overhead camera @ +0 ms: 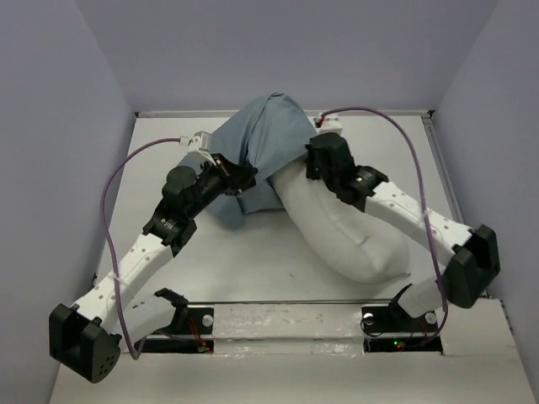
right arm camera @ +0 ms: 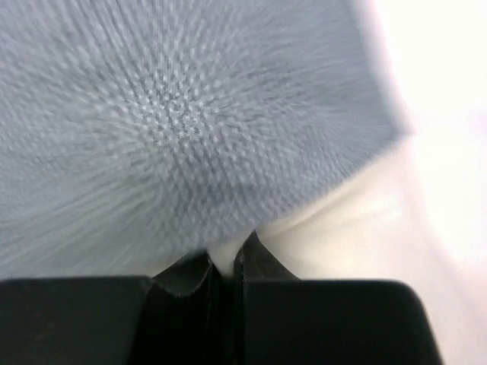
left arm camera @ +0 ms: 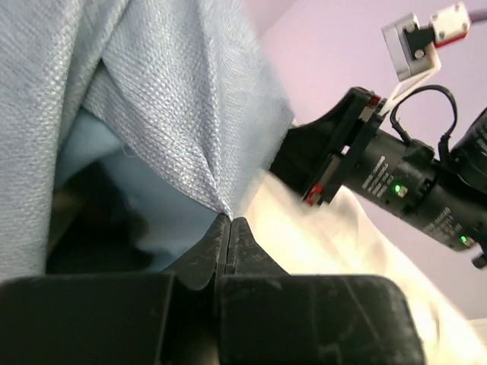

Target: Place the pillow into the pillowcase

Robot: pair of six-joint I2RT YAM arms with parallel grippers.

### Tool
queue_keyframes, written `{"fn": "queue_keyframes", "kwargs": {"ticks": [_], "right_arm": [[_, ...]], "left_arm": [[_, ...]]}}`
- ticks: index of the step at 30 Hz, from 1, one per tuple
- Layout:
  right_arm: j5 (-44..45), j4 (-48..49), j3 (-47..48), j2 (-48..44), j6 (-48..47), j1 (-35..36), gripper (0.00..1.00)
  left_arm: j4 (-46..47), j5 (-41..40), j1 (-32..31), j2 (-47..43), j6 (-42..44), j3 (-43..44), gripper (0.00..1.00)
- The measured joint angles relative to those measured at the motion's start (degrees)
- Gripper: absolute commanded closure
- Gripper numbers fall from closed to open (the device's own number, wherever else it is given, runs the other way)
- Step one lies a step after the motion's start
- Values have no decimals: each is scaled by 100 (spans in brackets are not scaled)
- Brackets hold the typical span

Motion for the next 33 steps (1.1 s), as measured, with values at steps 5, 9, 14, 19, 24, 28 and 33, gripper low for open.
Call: {"fn": "queue_keyframes", "kwargs": {"ticks": [5,9,14,19,24,28,33], "right_arm": [[898,-413,103,-1515,-549,-330,100],[1766,-765,719,-1661,-1010,796,100],[1836,-74,903,142,-706,1263,100],[1204,492,310,1386,-177,1209,100],[199,833,94,743,376,684,100],[-295,1331,-275,-98,658,-22,100],[-944,2341,-922,-409,901,22,100]], "left_arm": [[308,588,85,122,-37,881,100],[809,1121,46,1016,-142,1873,100],[179,1069,70,1010,44,1801,100],[-181,1056,409,216,-114,520,100],[9,1250,417,-120,-468,203,100],[367,1314,407,-385,-483,203,100],[481,1552,330,120,-501,629,100]]}}
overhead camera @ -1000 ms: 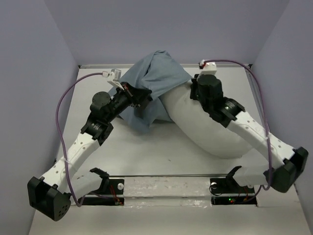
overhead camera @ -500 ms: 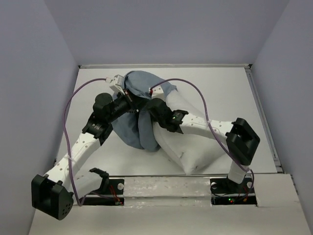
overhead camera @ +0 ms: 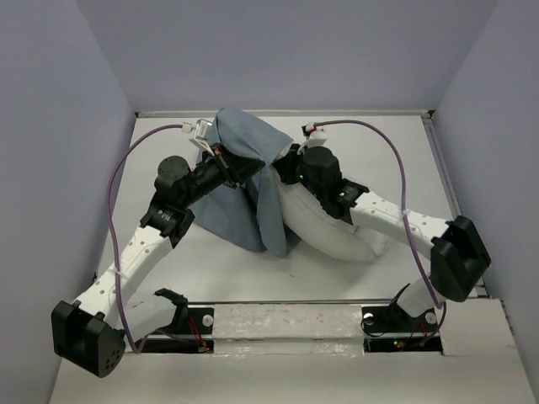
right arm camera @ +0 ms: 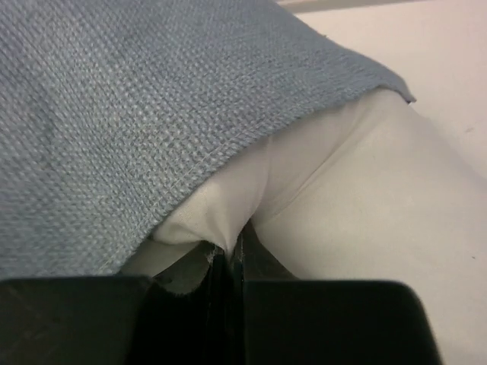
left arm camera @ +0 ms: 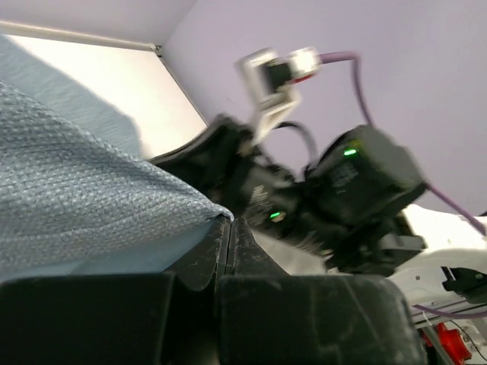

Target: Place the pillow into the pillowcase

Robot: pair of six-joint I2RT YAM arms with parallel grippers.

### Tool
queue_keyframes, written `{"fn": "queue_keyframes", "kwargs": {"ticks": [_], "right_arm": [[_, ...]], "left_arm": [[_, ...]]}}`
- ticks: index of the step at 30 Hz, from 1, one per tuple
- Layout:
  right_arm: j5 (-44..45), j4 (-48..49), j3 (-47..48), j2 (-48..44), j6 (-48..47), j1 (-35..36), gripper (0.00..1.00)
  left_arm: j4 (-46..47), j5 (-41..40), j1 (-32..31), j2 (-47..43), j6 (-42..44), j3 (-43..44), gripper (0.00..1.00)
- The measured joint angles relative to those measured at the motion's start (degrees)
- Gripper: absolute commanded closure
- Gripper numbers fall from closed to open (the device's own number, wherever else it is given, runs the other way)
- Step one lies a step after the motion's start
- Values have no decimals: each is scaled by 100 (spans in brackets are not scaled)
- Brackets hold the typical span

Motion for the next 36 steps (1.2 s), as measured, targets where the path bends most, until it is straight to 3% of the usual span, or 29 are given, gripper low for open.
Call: {"fn": "queue_keyframes", "kwargs": {"ticks": [3,8,9,11,12,14,15,16,18,21,24,27,29,32,33,35,36], "right_arm": [[-299,616,31,767,192,136,100],[-796,1403,223,1460,688,63,100],[-894,1473,234,1467,774,37,100],[-1012,1526,236,1438,804,-2,98],[-1045,1528,221,1414,796,-13,80],[-1075,1611,-70,1198,758,-17,55],[-1091,1609,-348,942,739,-15,35],[-1099,1569,-597,656,708,-15,28],[-1126,1471,-876,229,627,-15,20],[-1102,1224,-1172,-358,470,-13,20],[-935,671,-1401,-914,192,-17,20],[-863,122,-1458,-1248,-22,-22,18],[-835,-229,-1458,-1447,-186,-22,8],[-726,-817,-1456,-1744,-428,-22,2],[-656,-990,-1456,-1827,-501,-22,2],[-494,-1290,-1456,-1939,-616,-22,5],[-398,-1401,-1456,-1971,-669,-22,15]], "left_arm": [[-55,-35,-44,-35,7,22,100],[85,-173,-144,-675,-26,-1272,100],[146,-188,-184,-684,-33,-1488,96],[184,-225,-229,-669,-44,-1836,62],[162,-297,-254,-680,-44,-2037,32],[-35,-345,-278,-706,116,-2087,17],[-282,-439,-302,-723,184,-1996,12],[-459,-514,-328,-739,295,-1886,3],[-973,-780,-363,-778,621,-1451,2],[-1368,-1228,-367,-885,1036,-837,1],[-1912,-2391,-372,-1353,1410,-234,1],[-2251,-3429,-354,-1749,1499,-216,2],[-2391,-4030,-205,-1923,1480,-339,2],[-2527,-4304,153,-1668,1462,-538,5],[-2603,-4328,299,-1499,1462,-570,8],[-2680,-4315,575,-1143,1486,-579,23],[-2688,-4308,699,-833,1517,-579,35]]}}
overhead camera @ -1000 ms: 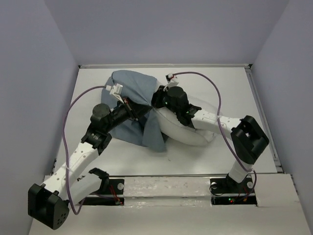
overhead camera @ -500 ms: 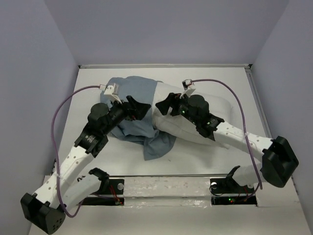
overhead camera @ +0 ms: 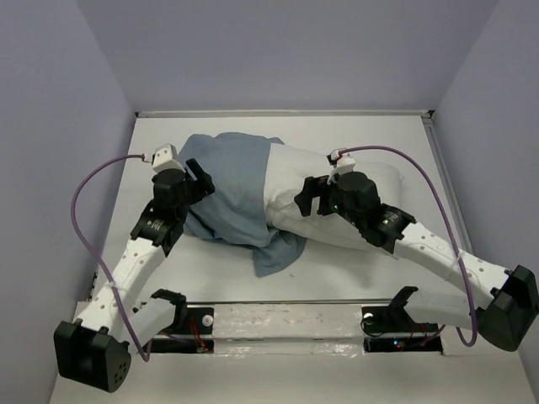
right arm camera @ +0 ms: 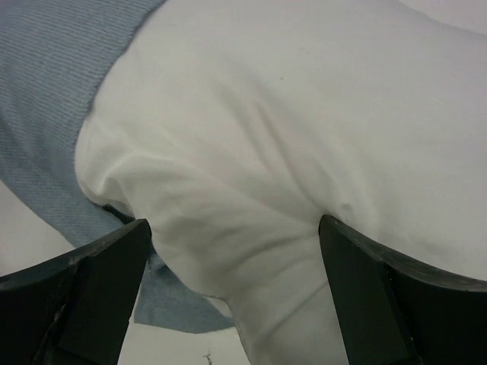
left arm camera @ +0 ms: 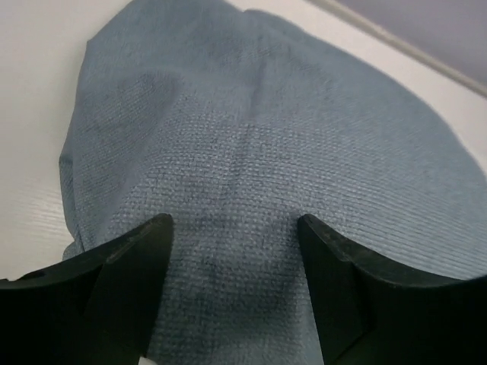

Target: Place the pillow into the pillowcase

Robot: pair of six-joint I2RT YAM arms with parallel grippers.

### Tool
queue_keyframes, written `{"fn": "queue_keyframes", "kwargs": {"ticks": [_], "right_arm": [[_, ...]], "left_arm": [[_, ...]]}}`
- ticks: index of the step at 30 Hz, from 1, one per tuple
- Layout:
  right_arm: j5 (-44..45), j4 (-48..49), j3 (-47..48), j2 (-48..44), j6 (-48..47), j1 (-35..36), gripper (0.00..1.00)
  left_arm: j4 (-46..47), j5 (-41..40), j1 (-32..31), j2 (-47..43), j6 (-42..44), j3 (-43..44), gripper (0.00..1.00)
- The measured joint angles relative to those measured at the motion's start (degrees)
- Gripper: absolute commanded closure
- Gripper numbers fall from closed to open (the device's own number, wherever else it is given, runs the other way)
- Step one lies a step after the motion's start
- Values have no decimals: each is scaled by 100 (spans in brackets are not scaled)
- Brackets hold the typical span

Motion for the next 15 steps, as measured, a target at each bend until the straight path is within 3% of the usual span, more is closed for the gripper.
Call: {"fn": "queue_keyframes", "kwargs": {"ticks": [1,2,3,4,6,14,15], "right_arm": [[133,-146,0,-24,-59,0,21],[216,-225,0,-22,-105,0,27],[297,-302,0,13,-120,0,54],[332,-343,0,55,-122,0,72],[341,-404,7,203,-164,0,100],[-2,-203,-52,643,-17,376,100],[20,-129,-50,684,31,562,100]], "left_arm": [[-2,26,66,203,13,0,59],[-4,101,105,466,26,0,72],[0,168,105,601,46,11,86],[2,278,103,804,98,57,100],[66,424,103,1058,125,175,100],[356,763,-256,2223,271,1580,100],[391,756,-369,2396,310,1805,76]]}}
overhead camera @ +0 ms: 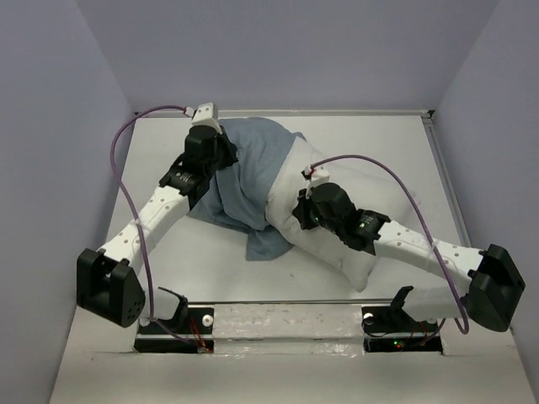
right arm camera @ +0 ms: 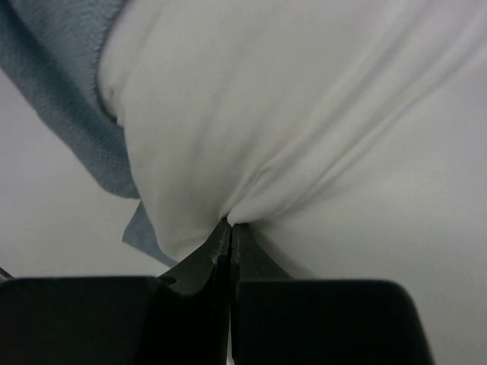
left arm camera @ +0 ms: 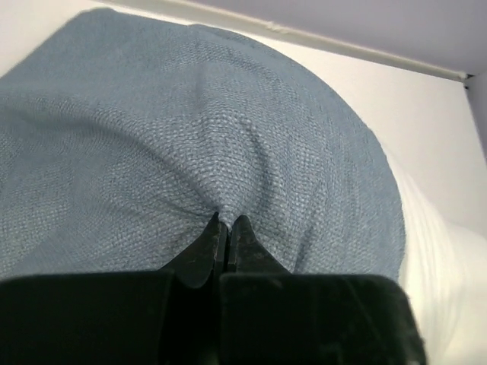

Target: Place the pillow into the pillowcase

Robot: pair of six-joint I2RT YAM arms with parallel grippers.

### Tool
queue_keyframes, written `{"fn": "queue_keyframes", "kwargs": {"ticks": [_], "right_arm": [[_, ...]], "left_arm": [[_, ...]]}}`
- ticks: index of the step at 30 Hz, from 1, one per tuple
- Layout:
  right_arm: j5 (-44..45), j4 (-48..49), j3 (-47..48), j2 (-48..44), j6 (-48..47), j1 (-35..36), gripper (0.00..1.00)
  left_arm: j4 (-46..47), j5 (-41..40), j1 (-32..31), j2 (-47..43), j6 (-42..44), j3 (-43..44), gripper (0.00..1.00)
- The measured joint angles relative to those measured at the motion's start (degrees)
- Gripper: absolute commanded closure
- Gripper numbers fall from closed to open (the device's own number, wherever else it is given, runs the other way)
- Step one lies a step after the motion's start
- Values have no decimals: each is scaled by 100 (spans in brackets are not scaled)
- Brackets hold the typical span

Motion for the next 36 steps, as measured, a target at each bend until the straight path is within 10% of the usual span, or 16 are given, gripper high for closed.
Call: {"fn": "queue_keyframes", "kwargs": {"ticks": [1,2,3,5,18,36], "right_arm": [[9,20,0,28,35,83,100],[46,74,0,133,98,251,100],[76,92,0,201,146,313,100],[170,94,0,365,273,393,100],[535,219,144,234,472,348,100],[470,92,-188,-802,476,306,100]], "left_arm": [[0,-11,-142,190,61,236,76],[46,-13,-319,417,162,498,36],[72,-15,-407,492,168,588,21],[157,0,-586,551,278,651,10],[-385,-1696,-2354,-1390,1019,-66,13],[142,-2022,-2468,1657,2350,1152,28]]}}
